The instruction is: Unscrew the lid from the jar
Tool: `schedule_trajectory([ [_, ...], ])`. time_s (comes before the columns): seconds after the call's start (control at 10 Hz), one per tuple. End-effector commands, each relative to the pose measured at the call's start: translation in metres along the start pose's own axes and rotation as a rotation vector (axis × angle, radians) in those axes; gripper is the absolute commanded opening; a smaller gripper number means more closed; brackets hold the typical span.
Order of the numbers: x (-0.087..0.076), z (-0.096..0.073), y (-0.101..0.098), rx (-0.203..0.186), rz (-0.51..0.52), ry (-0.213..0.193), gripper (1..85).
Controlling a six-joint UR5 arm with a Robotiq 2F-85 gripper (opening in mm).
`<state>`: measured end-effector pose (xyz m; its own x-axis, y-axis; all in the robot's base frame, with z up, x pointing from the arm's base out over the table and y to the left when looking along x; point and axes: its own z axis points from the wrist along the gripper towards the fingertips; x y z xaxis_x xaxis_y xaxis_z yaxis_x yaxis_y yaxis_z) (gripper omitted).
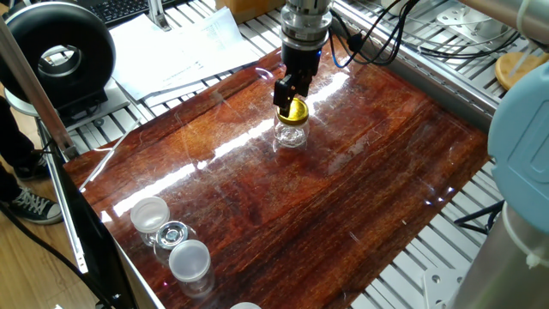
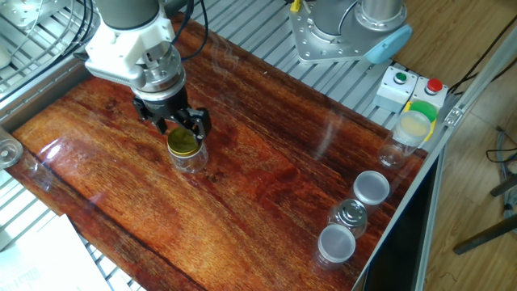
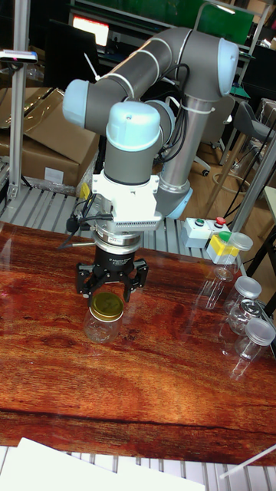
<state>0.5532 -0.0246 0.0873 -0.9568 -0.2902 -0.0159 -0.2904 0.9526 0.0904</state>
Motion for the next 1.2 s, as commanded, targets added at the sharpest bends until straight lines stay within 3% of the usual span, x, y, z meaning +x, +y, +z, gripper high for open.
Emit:
schedule_trajectory([
  [0.0, 0.000, 0.003, 0.003, -0.011, 0.002, -0.004, 73.0],
  [1.1, 0.000, 0.014, 0.004, 0.007, 0.019, -0.007, 72.7],
])
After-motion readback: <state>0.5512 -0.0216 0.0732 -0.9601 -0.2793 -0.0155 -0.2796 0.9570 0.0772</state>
